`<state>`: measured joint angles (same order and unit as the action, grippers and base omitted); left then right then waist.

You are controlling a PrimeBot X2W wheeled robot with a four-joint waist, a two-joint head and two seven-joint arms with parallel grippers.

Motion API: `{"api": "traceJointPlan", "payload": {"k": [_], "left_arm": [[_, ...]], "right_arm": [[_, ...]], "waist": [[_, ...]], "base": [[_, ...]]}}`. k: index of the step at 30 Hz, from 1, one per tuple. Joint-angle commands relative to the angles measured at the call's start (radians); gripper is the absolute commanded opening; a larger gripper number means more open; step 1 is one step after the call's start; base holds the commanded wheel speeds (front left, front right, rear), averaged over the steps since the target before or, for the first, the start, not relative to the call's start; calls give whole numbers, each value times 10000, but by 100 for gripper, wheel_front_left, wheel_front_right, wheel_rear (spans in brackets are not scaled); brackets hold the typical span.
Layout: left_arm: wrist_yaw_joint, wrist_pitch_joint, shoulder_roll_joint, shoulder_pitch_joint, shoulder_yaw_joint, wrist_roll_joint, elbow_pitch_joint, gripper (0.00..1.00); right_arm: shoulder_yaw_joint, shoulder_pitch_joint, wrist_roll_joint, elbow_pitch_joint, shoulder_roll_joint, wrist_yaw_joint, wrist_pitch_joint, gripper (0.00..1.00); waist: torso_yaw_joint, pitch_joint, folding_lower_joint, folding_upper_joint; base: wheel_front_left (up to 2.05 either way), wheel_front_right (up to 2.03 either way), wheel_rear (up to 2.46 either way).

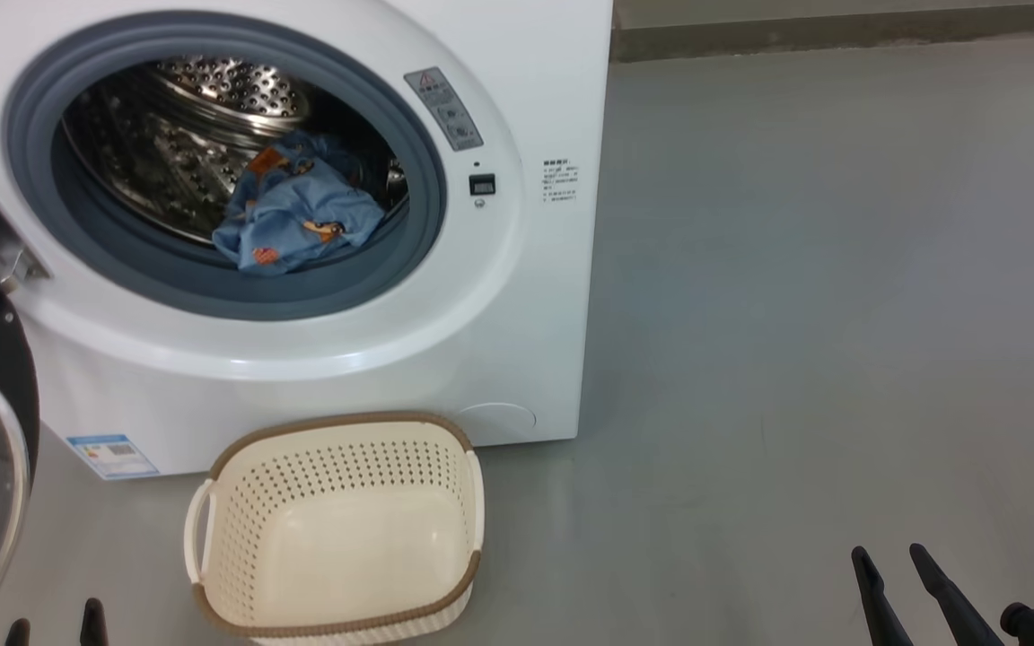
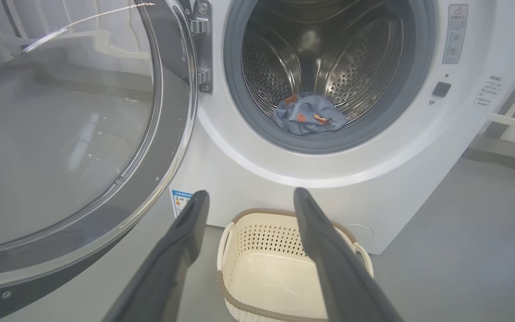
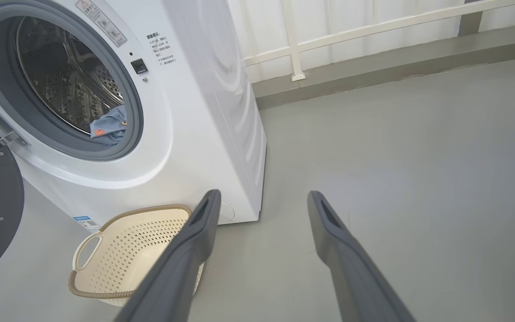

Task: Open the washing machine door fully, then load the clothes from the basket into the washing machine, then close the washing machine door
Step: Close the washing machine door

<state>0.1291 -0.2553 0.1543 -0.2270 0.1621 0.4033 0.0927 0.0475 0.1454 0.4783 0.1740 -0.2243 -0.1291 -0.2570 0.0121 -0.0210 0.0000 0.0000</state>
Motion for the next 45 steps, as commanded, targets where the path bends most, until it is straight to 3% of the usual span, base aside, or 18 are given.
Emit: {"api": "traceJointPlan", "payload": {"k": [1,11,17,28,45], "left_arm": [[16,-65,280,292,277,66,-313,100],[16,-65,271,413,207,23,-368,100],[16,-65,150,587,357,66,-315,100],[16,-65,-290,786,701,126,-131,100],[16,-65,-565,616,747,76,107,100]], "right_arm": [[124,-94,6,-264,-185,-16,-48,100],[109,-174,-40,-291,-121,-16,-48,100],[213,-321,-64,-308,-145,-16,-48,100],[1148,-1302,-51,-138,-394,-16,-48,100],[2317,-1963,246,263,-617,-16,-48,100]], "waist": [[10,-19,0,0],[138,-123,0,0],[617,-291,0,0],[2571,-516,0,0],[4923,-192,0,0]], "base": [[-87,87,0],[-23,23,0],[0,0,0],[0,0,0],[0,0,0]]}}
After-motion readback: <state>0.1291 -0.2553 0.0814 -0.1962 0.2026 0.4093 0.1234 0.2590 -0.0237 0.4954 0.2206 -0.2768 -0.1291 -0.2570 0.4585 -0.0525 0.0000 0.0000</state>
